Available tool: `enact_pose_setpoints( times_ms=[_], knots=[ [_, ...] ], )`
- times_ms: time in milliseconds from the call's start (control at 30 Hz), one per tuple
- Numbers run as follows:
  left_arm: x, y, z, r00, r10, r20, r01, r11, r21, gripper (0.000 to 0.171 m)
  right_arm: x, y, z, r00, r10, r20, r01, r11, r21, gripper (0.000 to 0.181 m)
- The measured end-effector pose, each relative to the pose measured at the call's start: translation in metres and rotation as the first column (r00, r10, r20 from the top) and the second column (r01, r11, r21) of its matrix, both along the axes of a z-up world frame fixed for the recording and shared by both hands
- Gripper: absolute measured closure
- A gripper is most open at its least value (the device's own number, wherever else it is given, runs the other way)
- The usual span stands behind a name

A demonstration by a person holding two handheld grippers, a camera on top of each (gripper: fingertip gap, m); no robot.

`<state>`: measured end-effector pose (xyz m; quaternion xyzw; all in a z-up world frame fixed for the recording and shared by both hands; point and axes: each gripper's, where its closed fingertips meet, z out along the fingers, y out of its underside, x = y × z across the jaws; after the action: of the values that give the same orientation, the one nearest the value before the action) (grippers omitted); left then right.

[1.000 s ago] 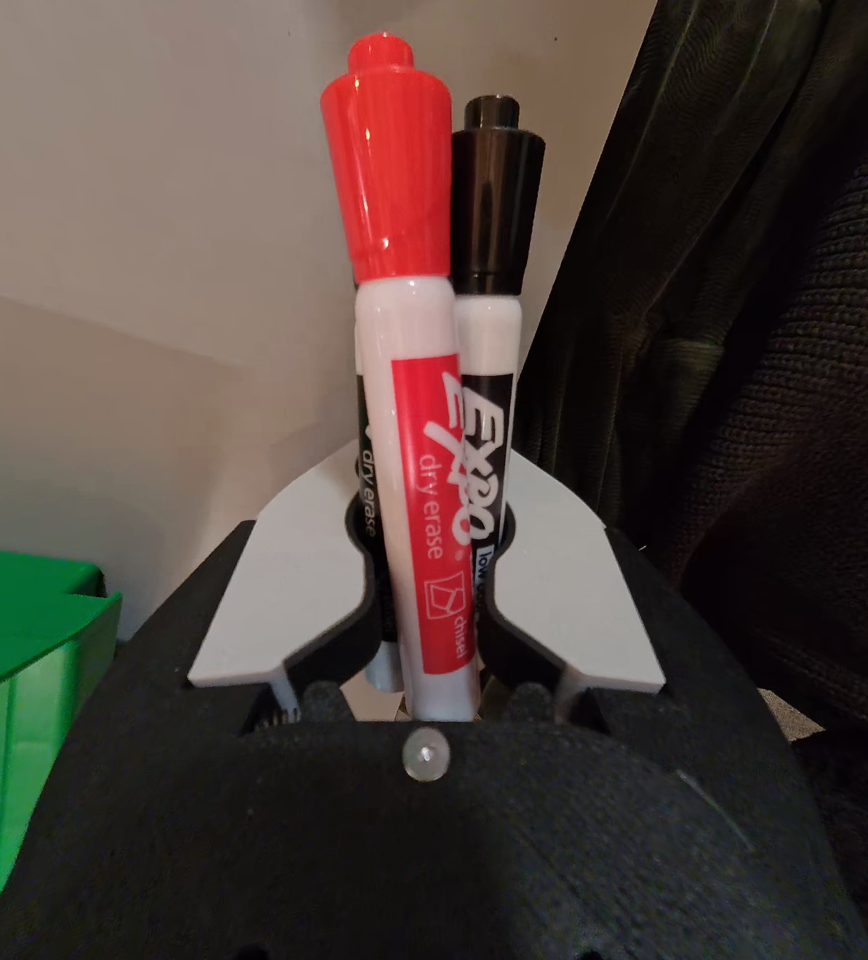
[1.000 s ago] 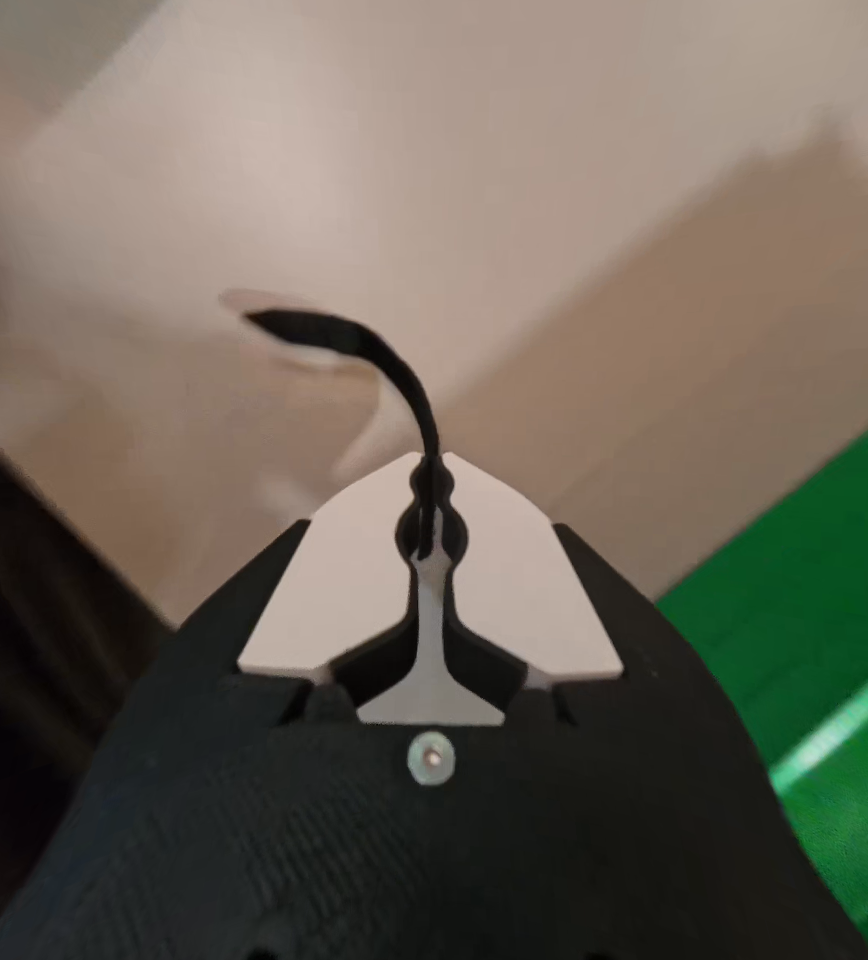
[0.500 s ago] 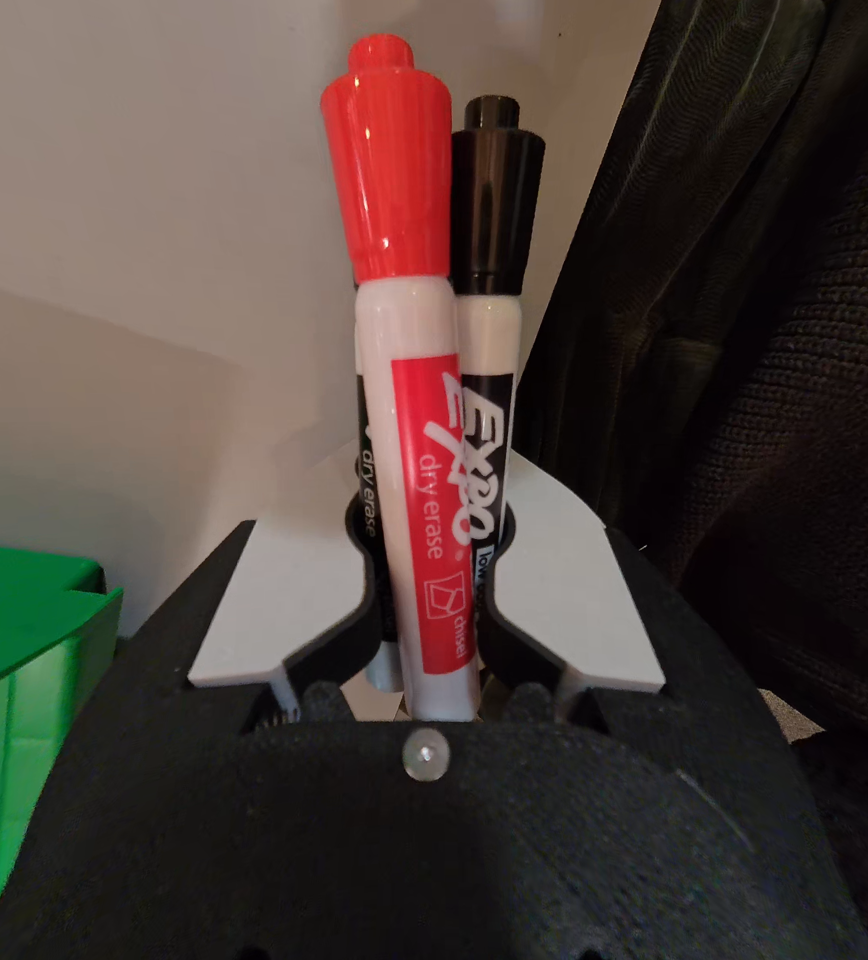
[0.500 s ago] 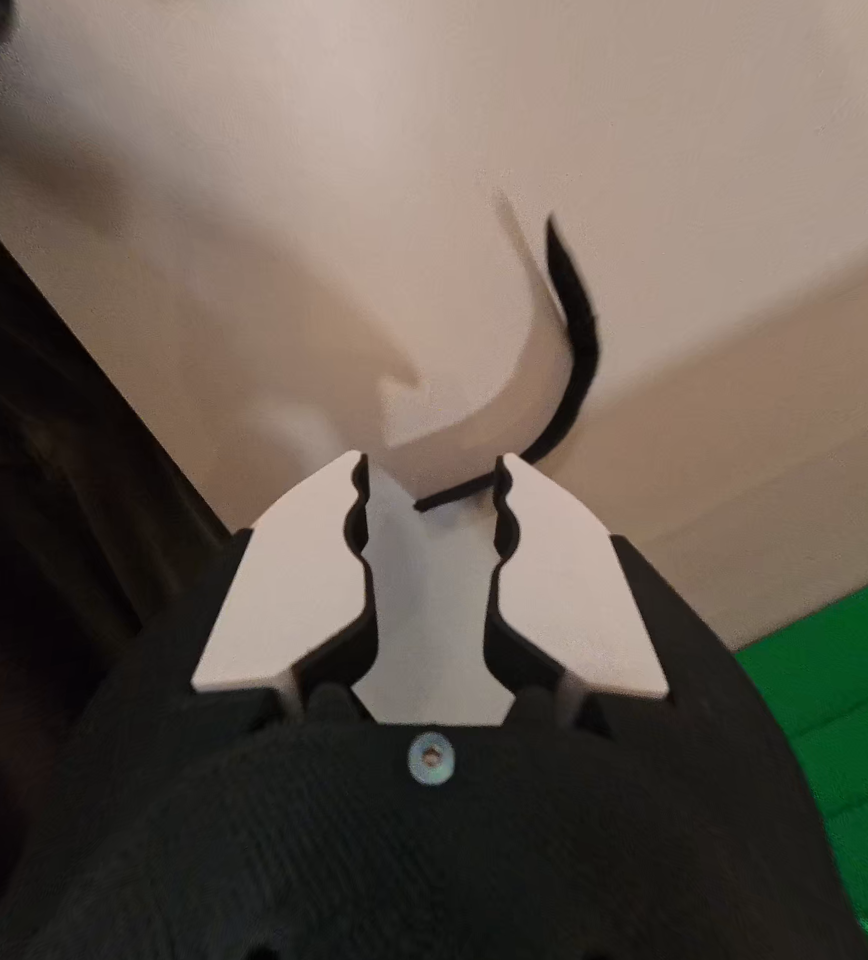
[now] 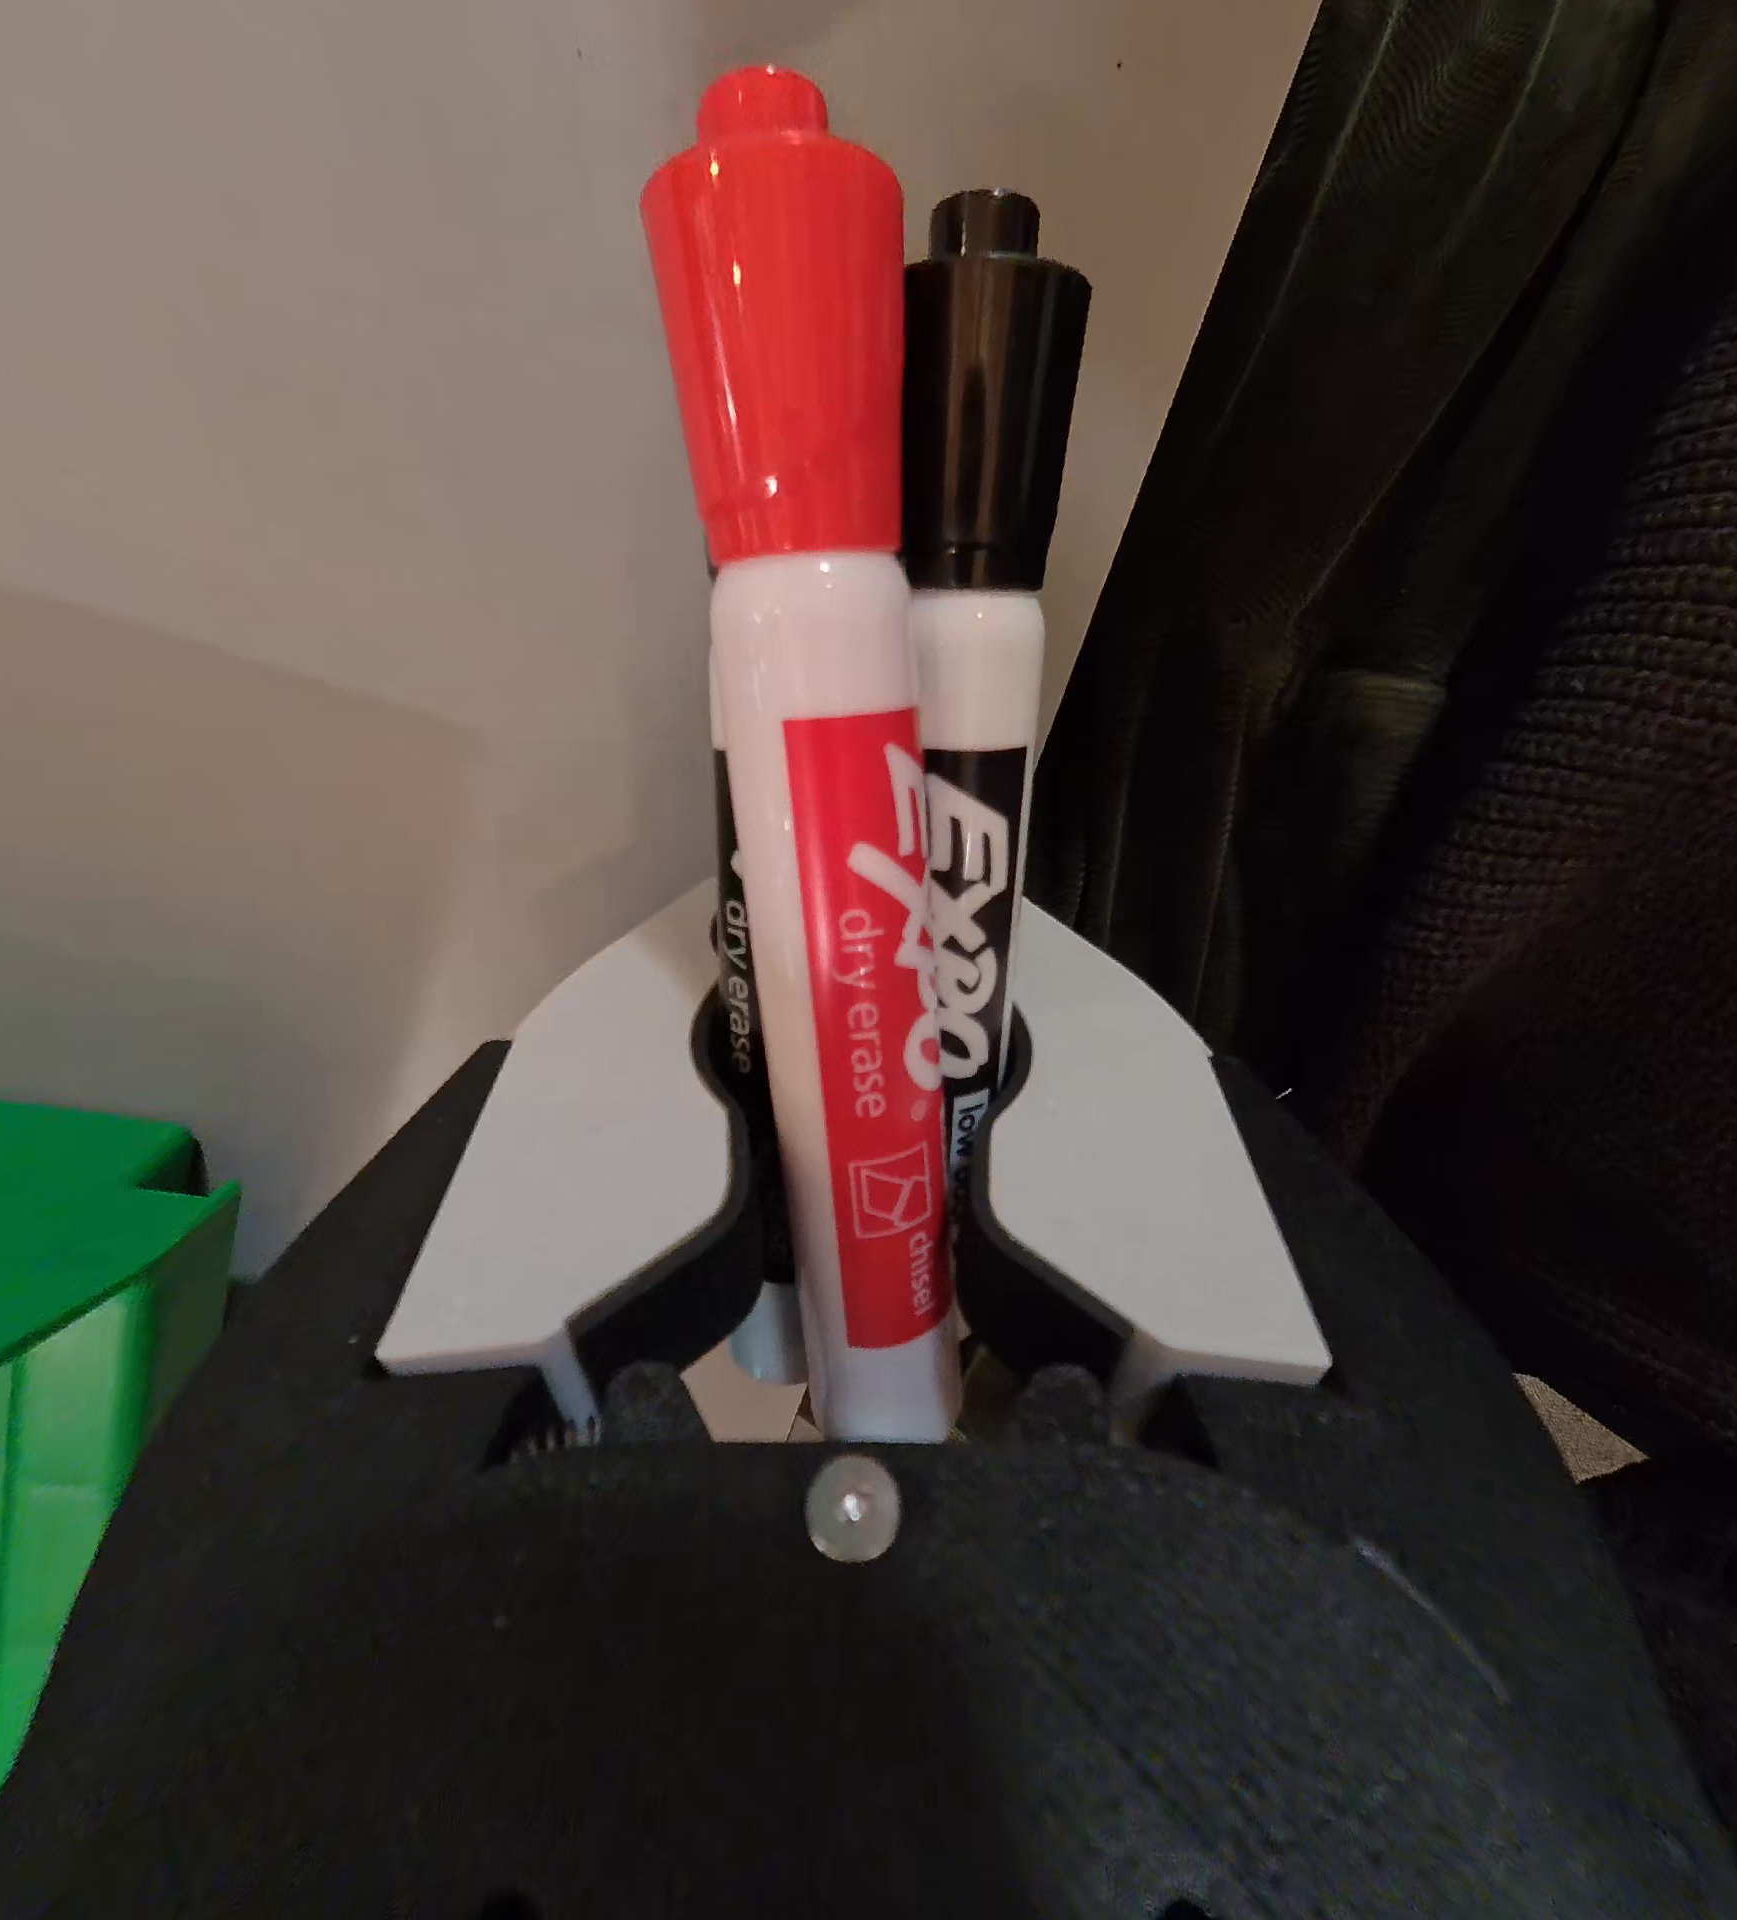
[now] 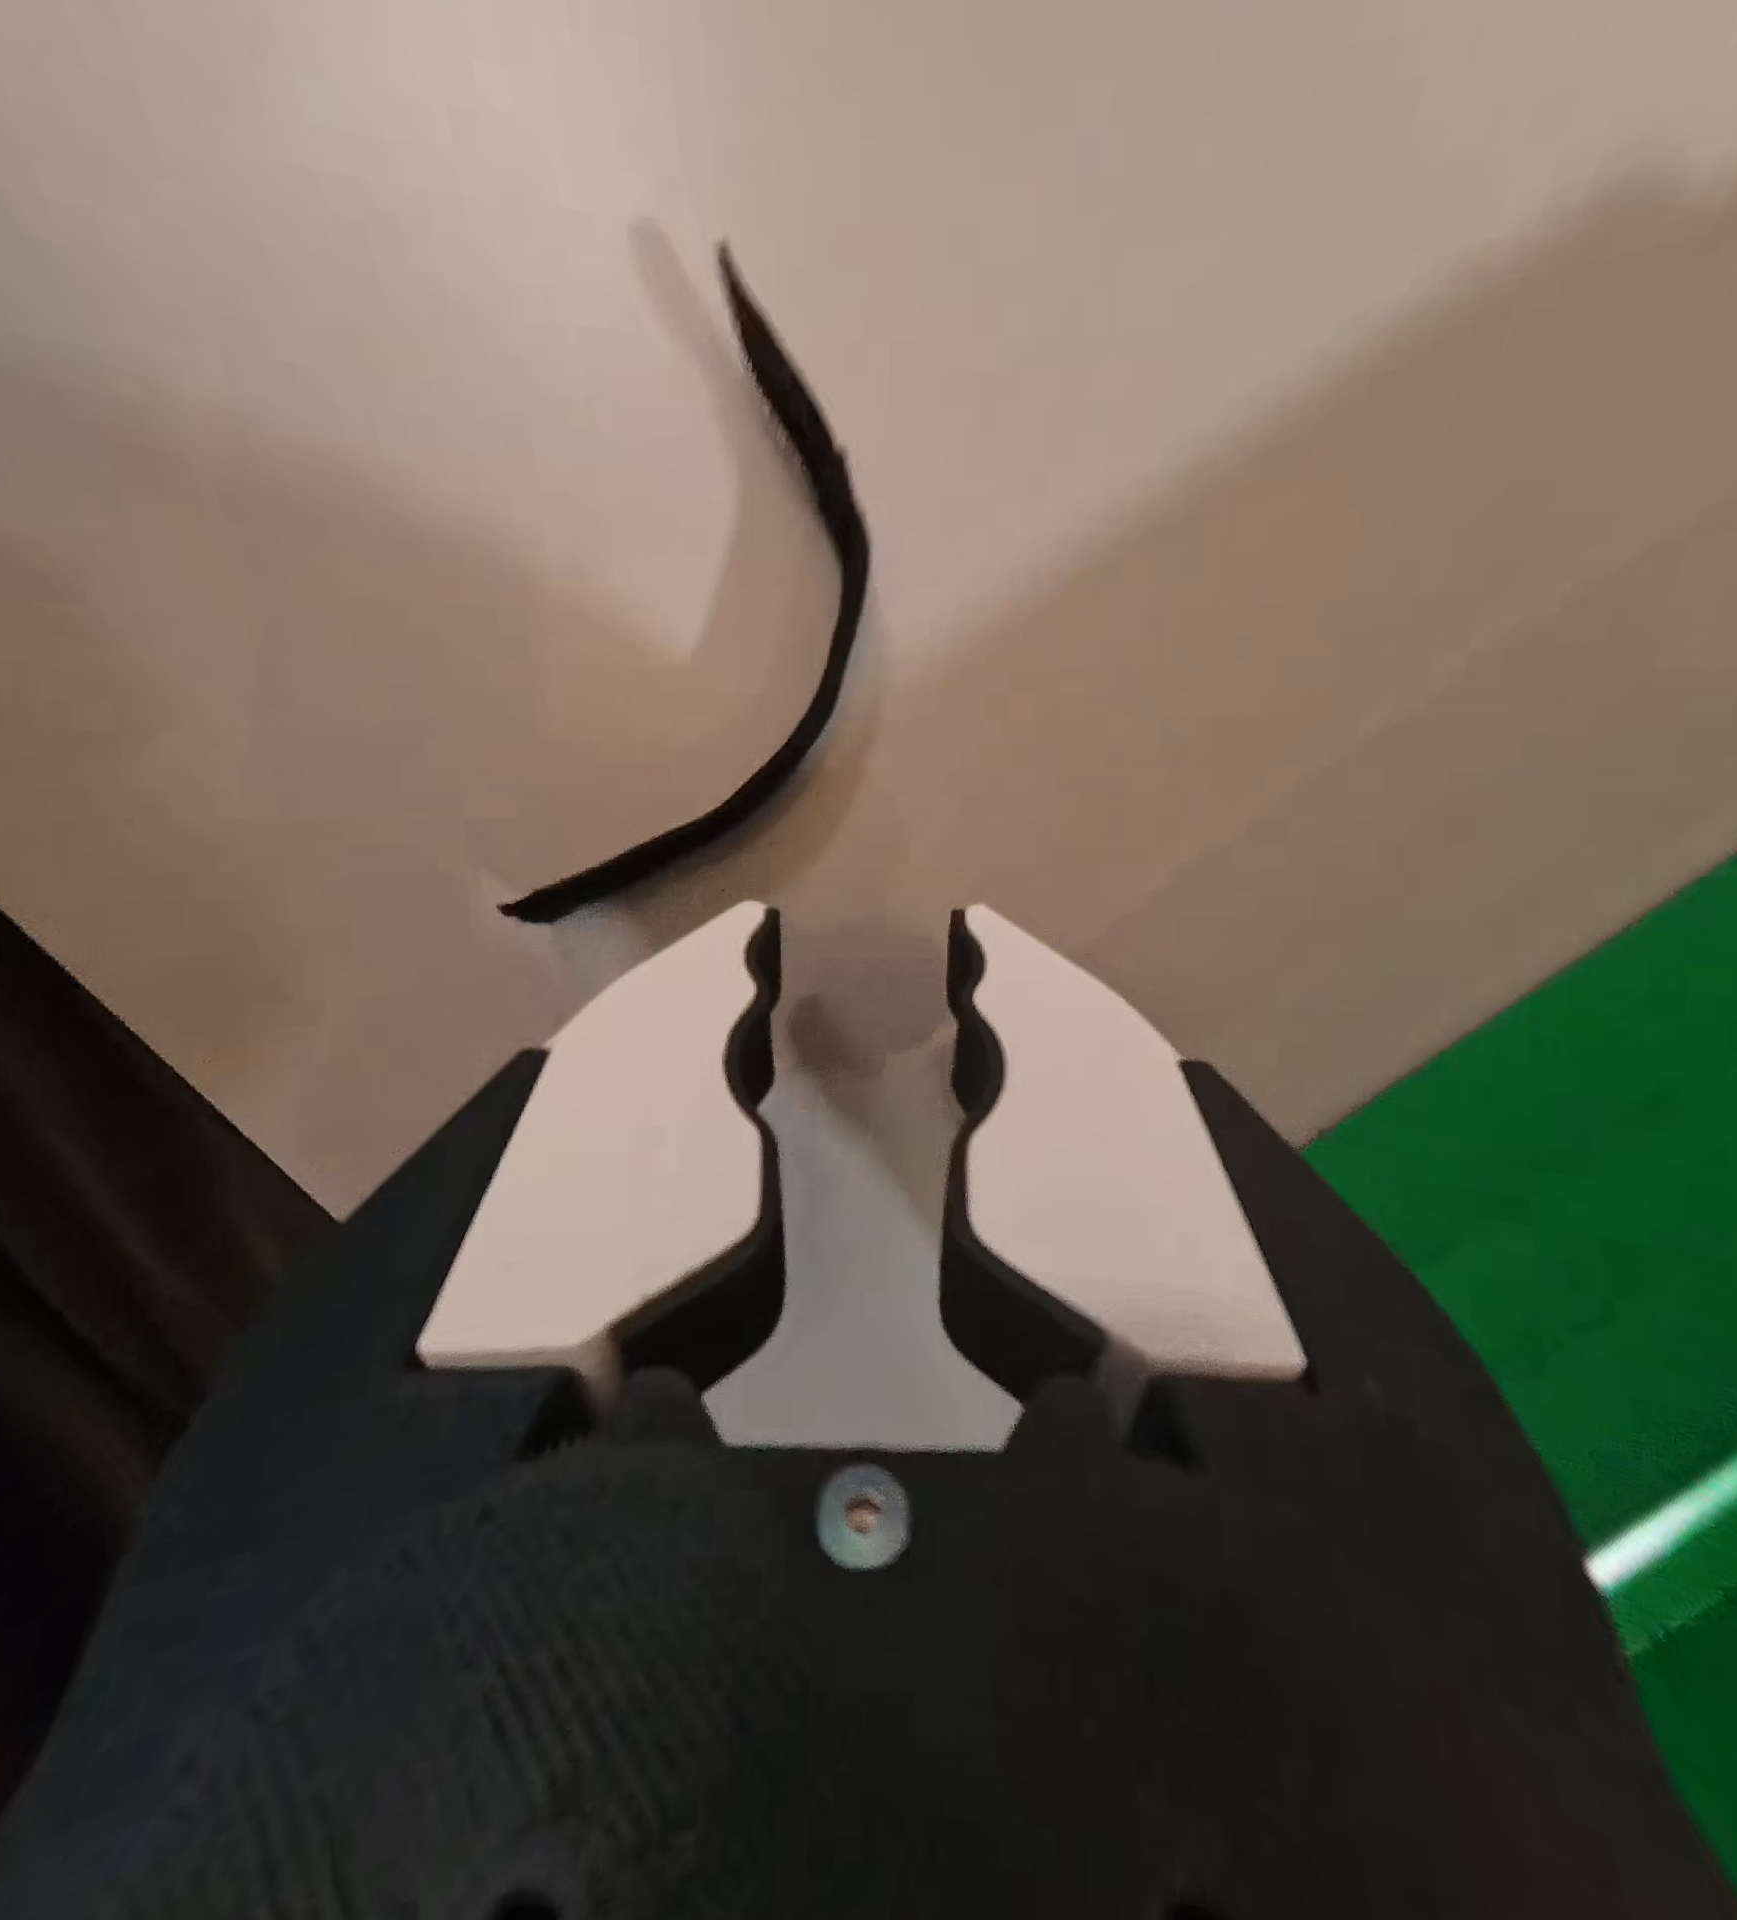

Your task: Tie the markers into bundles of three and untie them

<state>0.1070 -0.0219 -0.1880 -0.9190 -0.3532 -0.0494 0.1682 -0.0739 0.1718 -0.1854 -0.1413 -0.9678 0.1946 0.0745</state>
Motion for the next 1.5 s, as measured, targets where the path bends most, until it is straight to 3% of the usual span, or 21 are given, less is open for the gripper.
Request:
enact_pose_setpoints(
  times_ms=[100,200,233,333,433,567,633,700,767,867,1000,1233,1500],
  knots=[
    [0.000,0.000,0.001,1.000,0.000,-0.002,0.000,1.000,0.001,0.127,0.017,-0.009,-0.015,0.997,0.074,0.007,-0.074,0.995,0.067,0.148],
    [0.001,-0.001,0.001,1.000,0.003,0.001,-0.003,1.000,0.004,0.127,0.068,-0.038,-0.014,0.949,0.241,0.202,-0.233,0.971,-0.061,0.141],
    [0.001,-0.002,0.001,1.000,0.003,0.001,-0.003,1.000,0.003,0.127,0.072,-0.042,-0.010,0.944,0.263,0.199,-0.253,0.964,-0.075,0.138],
    [0.001,-0.003,0.001,1.000,0.006,0.000,-0.006,1.000,0.005,0.127,0.047,-0.045,0.007,0.959,0.284,-0.016,-0.285,0.955,-0.081,0.125],
    [0.001,-0.002,0.002,1.000,0.007,-0.002,-0.007,1.000,0.007,0.127,0.013,-0.037,0.016,0.920,0.287,-0.267,-0.308,0.951,-0.041,0.111],
    [0.001,0.000,0.001,1.000,0.001,0.002,-0.001,1.000,0.004,0.127,0.002,-0.037,-0.003,0.853,0.377,-0.360,-0.390,0.920,0.041,0.092],
    [0.001,0.002,-0.001,1.000,-0.004,0.008,0.004,1.000,0.007,0.127,-0.004,-0.052,-0.004,0.815,0.439,-0.378,-0.452,0.890,0.058,0.101],
    [0.002,0.005,-0.003,1.000,-0.010,0.014,0.010,1.000,0.006,0.128,0.001,-0.066,-0.011,0.853,0.467,-0.235,-0.477,0.879,0.016,0.080],
    [0.004,0.006,-0.004,1.000,-0.017,0.017,0.017,1.000,-0.006,0.127,0.006,-0.074,-0.022,0.877,0.478,-0.045,-0.478,0.878,0.009,0.077],
    [0.002,0.005,-0.002,1.000,-0.007,0.012,0.007,1.000,-0.001,0.127,0.007,-0.091,-0.031,0.883,0.464,0.076,-0.460,0.886,-0.060,0.072],
    [0.004,0.001,-0.002,1.000,0.006,0.015,-0.006,1.000,0.018,0.127,0.004,-0.092,-0.027,0.901,0.430,0.048,-0.421,0.897,-0.136,0.097],
    [0.007,0.001,-0.006,1.000,0.005,0.027,-0.005,1.000,-0.001,0.127,0.007,-0.085,-0.026,0.920,0.392,0.001,-0.388,0.911,-0.136,0.091],
    [0.007,0.003,-0.004,1.000,-0.001,0.025,0.001,1.000,0.001,0.127,0.007,-0.084,-0.028,0.936,0.351,0.037,-0.345,0.932,-0.108,0.087]
  ],
)
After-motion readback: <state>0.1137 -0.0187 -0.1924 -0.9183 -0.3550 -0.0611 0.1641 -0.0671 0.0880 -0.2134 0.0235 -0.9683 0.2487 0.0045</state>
